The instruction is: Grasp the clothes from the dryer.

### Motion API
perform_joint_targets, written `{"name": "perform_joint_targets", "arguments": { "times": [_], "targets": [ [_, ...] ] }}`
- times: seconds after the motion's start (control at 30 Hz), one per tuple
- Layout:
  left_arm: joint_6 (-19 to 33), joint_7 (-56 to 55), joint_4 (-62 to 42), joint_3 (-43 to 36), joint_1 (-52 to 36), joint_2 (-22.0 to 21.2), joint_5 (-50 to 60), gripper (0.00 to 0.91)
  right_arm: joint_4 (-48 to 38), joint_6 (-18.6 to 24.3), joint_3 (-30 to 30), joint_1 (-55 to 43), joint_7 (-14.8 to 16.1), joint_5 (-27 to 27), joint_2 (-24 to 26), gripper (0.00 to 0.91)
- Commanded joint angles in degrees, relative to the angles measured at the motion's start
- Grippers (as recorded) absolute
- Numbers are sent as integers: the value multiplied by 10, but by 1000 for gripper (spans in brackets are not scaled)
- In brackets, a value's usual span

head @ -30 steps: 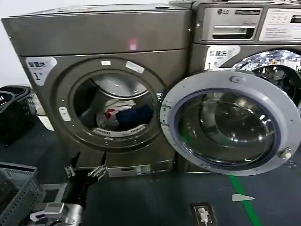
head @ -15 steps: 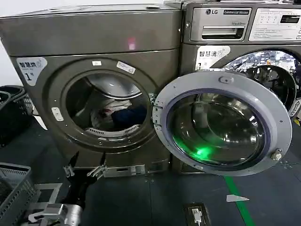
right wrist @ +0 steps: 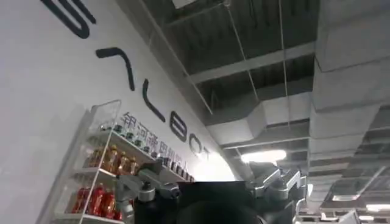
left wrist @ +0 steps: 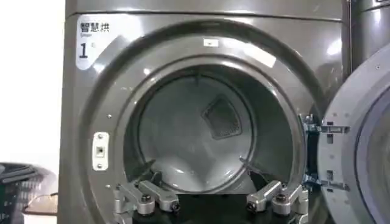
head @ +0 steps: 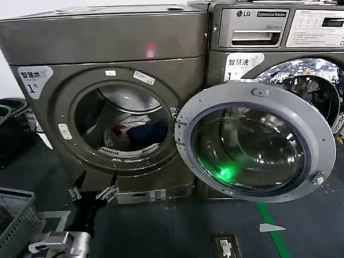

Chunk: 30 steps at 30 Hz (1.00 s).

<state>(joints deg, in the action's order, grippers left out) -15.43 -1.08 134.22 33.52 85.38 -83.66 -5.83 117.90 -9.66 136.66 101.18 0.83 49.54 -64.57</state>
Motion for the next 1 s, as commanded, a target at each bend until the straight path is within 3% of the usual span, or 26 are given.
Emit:
{"name": "perform_joint_targets", "arguments": {
  "times": [0.03, 1.0],
  "targets": [
    [1, 0, -2, 0, -1, 0, 0, 907, 0, 11, 0, 0, 1, 0, -1, 907],
    [2, -2, -1, 0, 5, 6, -1, 907, 5, 28, -2, 3, 11, -4, -4, 907]
  ]
}}
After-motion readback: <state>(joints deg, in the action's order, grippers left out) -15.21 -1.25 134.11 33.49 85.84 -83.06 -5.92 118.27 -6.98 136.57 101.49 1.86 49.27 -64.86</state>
